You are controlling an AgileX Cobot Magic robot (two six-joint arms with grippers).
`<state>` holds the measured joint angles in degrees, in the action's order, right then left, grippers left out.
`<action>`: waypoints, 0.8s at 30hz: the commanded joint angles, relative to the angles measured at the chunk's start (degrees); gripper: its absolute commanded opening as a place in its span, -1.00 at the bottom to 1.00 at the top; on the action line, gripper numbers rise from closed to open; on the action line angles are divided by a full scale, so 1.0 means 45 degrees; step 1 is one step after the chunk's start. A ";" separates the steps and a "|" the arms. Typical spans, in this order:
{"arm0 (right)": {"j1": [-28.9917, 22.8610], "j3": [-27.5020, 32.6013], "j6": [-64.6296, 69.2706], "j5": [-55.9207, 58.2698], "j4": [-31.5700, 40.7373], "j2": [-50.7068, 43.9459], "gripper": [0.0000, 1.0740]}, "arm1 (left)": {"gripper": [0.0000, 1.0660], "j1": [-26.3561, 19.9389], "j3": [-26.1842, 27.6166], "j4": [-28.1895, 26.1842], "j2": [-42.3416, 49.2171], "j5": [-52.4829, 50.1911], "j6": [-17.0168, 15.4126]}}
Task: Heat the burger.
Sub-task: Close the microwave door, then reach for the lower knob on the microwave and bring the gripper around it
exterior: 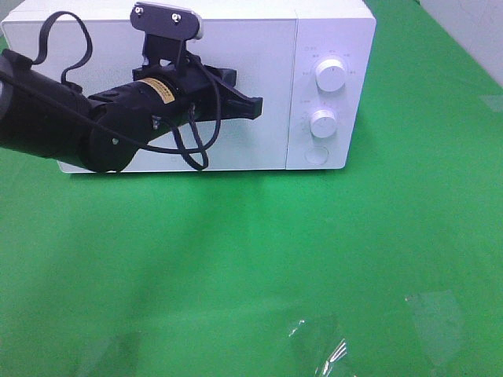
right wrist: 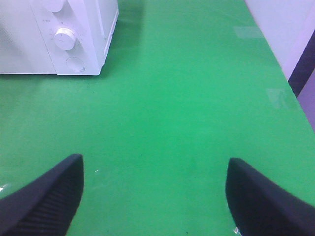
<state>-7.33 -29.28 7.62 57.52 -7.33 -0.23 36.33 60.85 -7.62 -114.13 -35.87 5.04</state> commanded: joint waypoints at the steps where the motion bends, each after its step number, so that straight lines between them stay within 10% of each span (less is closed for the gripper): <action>1: 0.0089 0.0025 -0.0102 -0.0013 -0.0013 -0.0331 0.42 | -1.00 -0.0446 0.0547 -0.1477 -0.0115 -0.0700 -0.0013; 13: 0.0089 0.0025 -0.0102 -0.0013 -0.0013 -0.0331 0.42 | -0.85 0.0586 -0.0968 -0.0713 0.1744 0.2075 -0.0025; 16: 0.0089 0.0025 -0.0102 -0.0013 -0.0013 -0.0331 0.42 | -0.33 0.0700 -0.2037 -0.0560 0.2496 0.2699 -0.0025; 17: 0.0089 0.0025 -0.0102 -0.0013 -0.0013 -0.0331 0.42 | 0.27 0.0700 -0.2317 -0.0547 0.2674 0.2890 -0.0051; 18: 0.0089 0.0025 -0.0102 -0.0013 -0.0013 -0.0331 0.42 | 0.27 0.0700 -0.2317 -0.0547 0.2674 0.2890 -0.0051; 19: 0.0089 0.0025 -0.0102 -0.0013 -0.0013 -0.0331 0.42 | 0.80 0.0700 -0.2801 -0.0547 0.2992 0.3438 -0.0064; 24: 0.0089 0.0025 -0.0102 -0.0013 -0.0013 -0.0331 0.42 | 0.85 0.0700 -0.3629 -0.0535 0.4074 0.5195 -0.0064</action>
<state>-7.33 -29.28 7.62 57.52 -7.33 -0.23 39.25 46.01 -10.03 -99.06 -16.84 5.04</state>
